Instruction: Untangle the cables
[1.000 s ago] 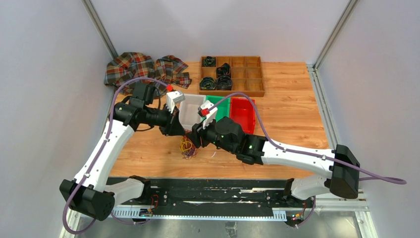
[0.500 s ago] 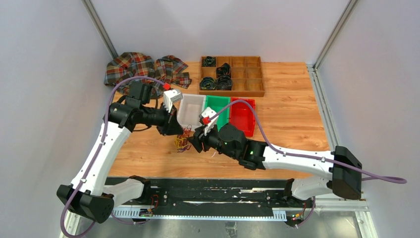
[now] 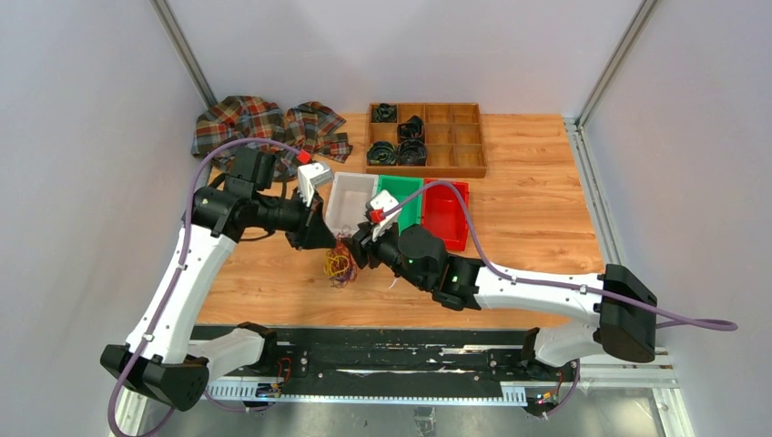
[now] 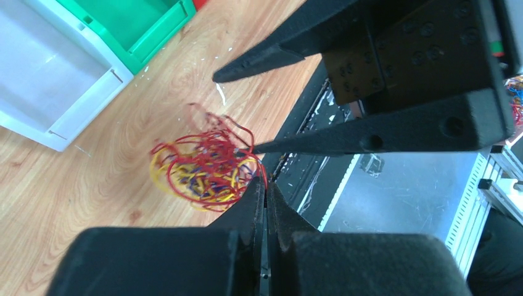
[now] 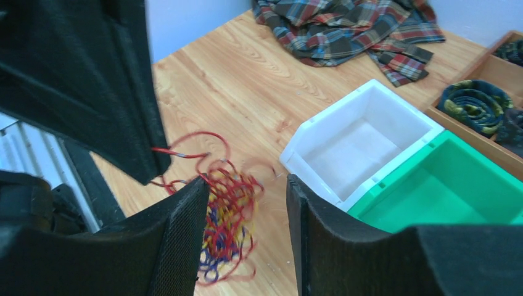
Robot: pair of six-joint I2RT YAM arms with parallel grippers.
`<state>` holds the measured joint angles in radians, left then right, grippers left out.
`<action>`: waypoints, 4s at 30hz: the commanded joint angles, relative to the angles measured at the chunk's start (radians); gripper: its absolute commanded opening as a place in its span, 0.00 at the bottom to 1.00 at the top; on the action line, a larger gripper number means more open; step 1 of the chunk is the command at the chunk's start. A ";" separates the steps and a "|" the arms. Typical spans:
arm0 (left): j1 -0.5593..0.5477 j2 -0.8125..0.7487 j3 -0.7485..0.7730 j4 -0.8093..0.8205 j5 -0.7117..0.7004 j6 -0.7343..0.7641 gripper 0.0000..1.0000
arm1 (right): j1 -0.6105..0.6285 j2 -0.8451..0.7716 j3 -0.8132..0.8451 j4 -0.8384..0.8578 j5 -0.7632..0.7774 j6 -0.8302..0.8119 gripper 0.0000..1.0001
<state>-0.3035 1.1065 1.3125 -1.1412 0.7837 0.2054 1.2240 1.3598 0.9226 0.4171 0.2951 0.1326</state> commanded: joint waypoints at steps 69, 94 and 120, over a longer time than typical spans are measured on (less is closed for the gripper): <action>-0.054 0.226 1.131 -0.176 -0.015 -0.011 0.01 | 0.014 0.127 -0.328 0.199 0.186 0.323 0.54; -0.053 0.113 1.056 0.057 -0.233 -0.013 0.01 | 0.014 -0.088 -0.231 0.066 0.012 0.161 0.70; -0.054 0.105 1.177 0.192 -0.421 -0.032 0.00 | -0.092 0.299 -0.089 0.171 -0.163 0.233 0.47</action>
<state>-0.3504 1.2324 2.4588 -1.0946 0.4862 0.1833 1.1332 1.6234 0.9066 0.5262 0.1467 0.2821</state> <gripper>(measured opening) 0.012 0.489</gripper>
